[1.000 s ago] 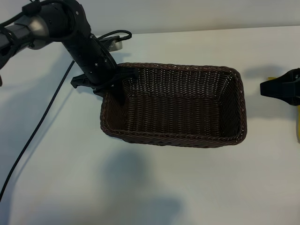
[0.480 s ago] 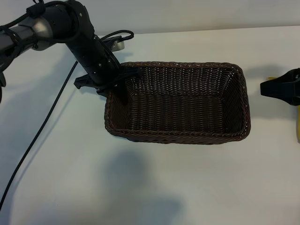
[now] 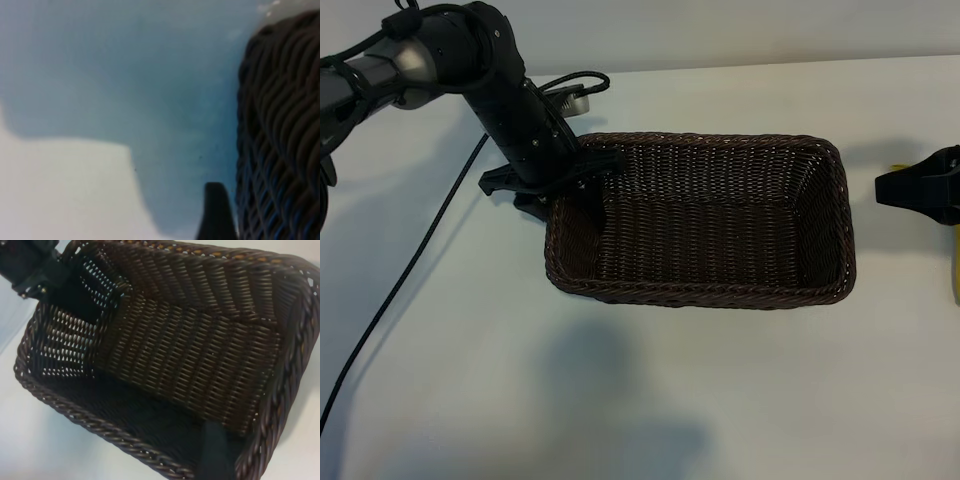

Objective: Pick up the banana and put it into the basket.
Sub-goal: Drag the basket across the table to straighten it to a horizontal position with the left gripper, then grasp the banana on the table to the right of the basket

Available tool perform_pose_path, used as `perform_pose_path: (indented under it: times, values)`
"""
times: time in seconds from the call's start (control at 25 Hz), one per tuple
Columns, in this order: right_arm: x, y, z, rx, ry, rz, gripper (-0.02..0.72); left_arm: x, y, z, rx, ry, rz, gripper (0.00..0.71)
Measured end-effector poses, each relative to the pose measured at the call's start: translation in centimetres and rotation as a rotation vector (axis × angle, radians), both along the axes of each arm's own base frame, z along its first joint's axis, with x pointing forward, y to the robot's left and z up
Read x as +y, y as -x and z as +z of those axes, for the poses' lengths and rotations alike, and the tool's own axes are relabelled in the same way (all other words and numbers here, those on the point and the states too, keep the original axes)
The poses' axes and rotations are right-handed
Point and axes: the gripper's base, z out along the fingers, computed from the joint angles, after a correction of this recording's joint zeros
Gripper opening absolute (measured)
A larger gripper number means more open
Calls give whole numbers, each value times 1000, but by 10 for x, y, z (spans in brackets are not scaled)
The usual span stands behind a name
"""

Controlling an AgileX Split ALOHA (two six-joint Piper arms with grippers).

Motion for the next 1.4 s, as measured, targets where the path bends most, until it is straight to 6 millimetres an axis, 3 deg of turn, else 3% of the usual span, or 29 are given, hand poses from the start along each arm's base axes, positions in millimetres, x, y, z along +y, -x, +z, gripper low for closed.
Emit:
perform_pose_path:
  times: [0.08,0.36,0.64,0.8,0.96,1.2,1.4]
  values:
    - [0,0,0,0,0,0,513,1,1,5,-2,-10,-12,579]
    - [0,0,0,0,0,0,513,6,5,33,-34,-33,-46,571]
    - [0,0,0,0,0,0,513,10,11,74,-124,-34,-48,572]
    - [0,0,0,0,0,0,513,19,5,91,-209,-134,-47,572]
    - [0,0,0,0,0,0,513,31,-2,98,-274,-270,-34,572]
    - [0,0,0,0,0,0,513,43,-7,102,-301,-328,-16,572]
    - [0,0,0,0,-1,0,513,76,-15,103,-300,-370,48,571]
